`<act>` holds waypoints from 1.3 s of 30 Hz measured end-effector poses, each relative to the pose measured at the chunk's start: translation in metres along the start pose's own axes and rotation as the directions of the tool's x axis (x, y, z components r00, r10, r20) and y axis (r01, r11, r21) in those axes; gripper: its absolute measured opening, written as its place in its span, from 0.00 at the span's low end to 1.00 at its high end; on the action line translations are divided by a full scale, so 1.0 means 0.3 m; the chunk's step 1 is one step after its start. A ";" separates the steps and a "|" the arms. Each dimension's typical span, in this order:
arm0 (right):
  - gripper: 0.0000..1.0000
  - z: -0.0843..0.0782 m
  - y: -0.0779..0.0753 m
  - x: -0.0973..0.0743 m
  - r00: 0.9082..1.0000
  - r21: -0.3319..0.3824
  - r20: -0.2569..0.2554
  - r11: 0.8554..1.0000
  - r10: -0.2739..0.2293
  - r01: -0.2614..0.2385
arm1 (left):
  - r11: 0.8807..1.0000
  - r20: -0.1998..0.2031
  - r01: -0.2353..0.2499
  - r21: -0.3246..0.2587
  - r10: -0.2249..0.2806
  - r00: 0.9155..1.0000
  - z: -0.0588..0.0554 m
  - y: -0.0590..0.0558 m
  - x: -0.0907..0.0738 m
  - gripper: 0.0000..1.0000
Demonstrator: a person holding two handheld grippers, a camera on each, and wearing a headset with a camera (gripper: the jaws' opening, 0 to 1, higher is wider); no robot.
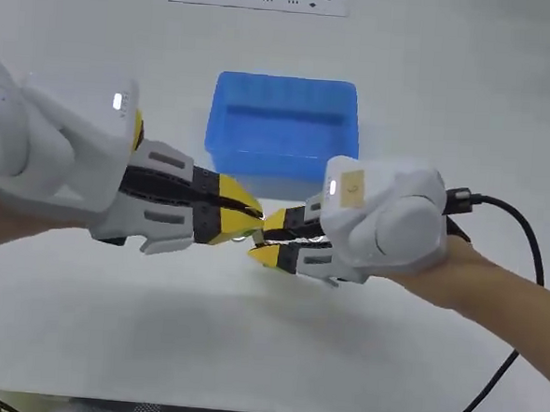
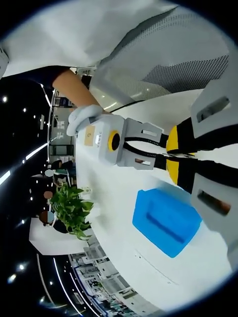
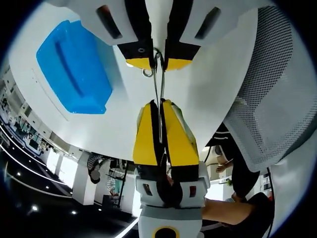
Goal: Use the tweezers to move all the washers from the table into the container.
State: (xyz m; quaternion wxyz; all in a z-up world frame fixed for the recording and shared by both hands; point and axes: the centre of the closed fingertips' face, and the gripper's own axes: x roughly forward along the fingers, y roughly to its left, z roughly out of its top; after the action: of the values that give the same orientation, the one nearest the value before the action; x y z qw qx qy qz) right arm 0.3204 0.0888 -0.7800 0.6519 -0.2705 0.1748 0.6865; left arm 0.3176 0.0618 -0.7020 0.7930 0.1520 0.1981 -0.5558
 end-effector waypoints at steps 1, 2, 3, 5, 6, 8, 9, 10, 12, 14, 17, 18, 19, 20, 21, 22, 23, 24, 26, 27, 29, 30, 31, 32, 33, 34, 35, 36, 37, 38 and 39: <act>0.09 0.002 -0.002 -0.002 1.000 0.002 0.001 1.000 -0.004 0.004 | 1.000 0.011 -0.011 -0.006 0.011 1.000 0.005 0.002 -0.005 0.07; 0.09 0.005 -0.004 -0.004 1.000 0.007 0.005 1.000 -0.006 0.006 | 1.000 0.018 -0.018 -0.007 0.018 1.000 0.009 0.003 -0.008 0.09; 0.09 0.009 -0.006 -0.008 1.000 0.015 0.010 1.000 -0.008 0.008 | 1.000 0.021 -0.023 -0.007 0.023 0.999 0.011 0.004 -0.012 0.11; 0.09 0.013 -0.012 -0.015 1.000 0.022 0.014 1.000 -0.015 0.015 | 0.999 0.038 -0.042 0.003 0.042 0.998 0.022 0.008 -0.025 0.14; 0.09 0.015 -0.015 -0.019 1.000 0.024 0.016 1.000 -0.018 0.018 | 0.998 0.048 -0.062 0.015 0.062 0.997 0.028 0.015 -0.034 0.16; 0.09 0.021 -0.019 -0.027 1.000 0.025 0.018 0.999 -0.023 0.023 | 0.997 0.042 -0.081 0.010 0.081 0.996 0.026 0.021 -0.048 0.20; 0.09 0.024 -0.020 -0.030 0.999 0.028 0.020 0.999 -0.025 0.025 | 0.996 0.038 -0.087 0.011 0.086 0.996 0.024 0.023 -0.051 0.21; 0.09 0.027 -0.021 -0.034 0.999 0.027 0.021 0.999 -0.028 0.028 | 0.994 0.033 -0.110 0.020 0.110 0.993 0.021 0.031 -0.062 0.23; 0.09 0.030 -0.021 -0.040 0.999 0.023 0.020 0.999 -0.033 0.032 | 0.989 0.037 -0.150 0.006 0.150 0.988 0.021 0.042 -0.083 0.27; 0.09 0.037 -0.021 -0.051 0.999 0.023 0.023 0.999 -0.037 0.037 | 0.975 0.098 -0.215 -0.055 0.219 0.971 0.050 0.062 -0.113 0.28; 0.09 0.051 -0.019 -0.067 0.999 0.020 0.027 0.999 -0.043 0.042 | 0.959 0.142 -0.267 -0.096 0.278 0.950 0.064 0.068 -0.152 0.33; 0.09 0.056 -0.018 -0.072 0.999 0.017 0.029 0.999 -0.044 0.043 | 0.957 0.126 -0.275 -0.089 0.285 0.950 0.049 0.059 -0.164 0.36; 0.09 0.064 -0.017 -0.080 0.999 0.012 0.032 0.999 -0.044 0.044 | 0.954 0.116 -0.287 -0.088 0.295 0.948 0.041 0.060 -0.169 0.39; 0.09 0.071 -0.017 -0.086 0.998 0.007 0.034 0.999 -0.045 0.045 | 0.947 0.094 -0.310 -0.079 0.317 0.944 0.019 0.059 -0.183 0.44; 0.09 0.079 -0.016 -0.092 0.998 -0.005 0.035 0.999 -0.045 0.045 | 0.944 0.089 -0.320 -0.083 0.327 0.941 0.011 0.059 -0.190 0.48; 0.09 0.083 -0.017 -0.096 0.998 -0.018 0.035 0.999 -0.046 0.046 | 0.940 0.089 -0.326 -0.098 0.335 0.938 0.002 0.055 -0.201 0.52; 0.09 0.086 -0.018 -0.101 0.998 -0.026 0.032 0.999 -0.046 0.047 | 0.937 0.105 -0.332 -0.112 0.343 0.933 0.004 0.053 -0.209 0.56; 0.09 0.087 -0.019 -0.104 0.998 -0.028 0.030 0.998 -0.048 0.049 | 0.933 0.114 -0.338 -0.124 0.352 0.929 0.004 0.051 -0.216 0.57; 0.09 0.093 -0.023 -0.113 0.998 -0.031 0.031 0.998 -0.051 0.052 | 0.930 0.113 -0.338 -0.142 0.354 0.928 -0.004 0.036 -0.224 0.61; 0.09 0.100 -0.024 -0.118 0.998 -0.032 0.034 0.998 -0.052 0.054 | 0.929 0.107 -0.344 -0.136 0.359 0.927 -0.010 0.030 -0.224 0.65; 0.09 0.109 -0.027 -0.125 0.998 -0.037 0.036 0.998 -0.054 0.056 | 0.928 0.091 -0.353 -0.122 0.365 0.927 -0.022 0.016 -0.220 0.79; 0.09 0.116 -0.030 -0.130 0.998 -0.042 0.036 0.997 -0.057 0.059 | 0.924 0.086 -0.365 -0.115 0.375 0.923 -0.027 0.013 -0.219 0.84; 0.09 0.121 -0.033 -0.134 0.998 -0.046 0.037 0.997 -0.059 0.060 | 0.920 0.082 -0.377 -0.108 0.386 0.919 -0.031 0.014 -0.222 0.90; 0.09 0.130 -0.038 -0.139 0.997 -0.051 0.038 0.997 -0.061 0.063 | 0.919 0.078 -0.378 -0.111 0.387 0.919 -0.035 0.011 -0.223 0.93; 0.09 0.135 -0.041 -0.143 0.997 -0.054 0.040 0.996 -0.062 0.064 | 0.919 0.083 -0.377 -0.116 0.388 0.918 -0.036 0.008 -0.224 0.95; 0.09 0.143 -0.047 -0.149 0.997 -0.057 0.043 0.996 -0.065 0.068 | 0.918 0.092 -0.373 -0.134 0.386 0.918 -0.032 0.006 -0.224 0.99; 0.09 0.149 -0.051 -0.152 0.997 -0.059 0.045 0.996 -0.067 0.070 | 0.918 0.119 -0.359 -0.172 0.381 0.917 -0.022 -0.002 -0.224 0.99; 0.09 0.154 -0.055 -0.156 0.996 -0.061 0.047 0.996 -0.069 0.072 | 0.918 0.127 -0.354 -0.179 0.379 0.917 -0.019 -0.004 -0.225 1.00; 0.09 0.163 -0.064 -0.161 0.996 -0.064 0.051 0.995 -0.074 0.077 | 0.919 0.128 -0.349 -0.184 0.375 0.918 -0.018 -0.008 -0.227 1.00; 0.09 0.167 -0.069 -0.165 0.996 -0.064 0.053 0.995 -0.075 0.078 | 0.918 0.125 -0.351 -0.186 0.376 0.918 -0.020 -0.008 -0.227 1.00; 0.09 0.173 -0.074 -0.169 0.995 -0.067 0.055 0.994 -0.077 0.081 | 0.916 0.117 -0.356 -0.185 0.381 0.917 -0.026 -0.006 -0.229 1.00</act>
State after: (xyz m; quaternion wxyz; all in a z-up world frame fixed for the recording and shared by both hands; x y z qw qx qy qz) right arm 0.3353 0.0809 -0.7061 0.6733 -0.2815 0.1228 0.6726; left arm 0.2939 0.1212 -0.6756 0.9059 0.0800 0.1495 -0.3881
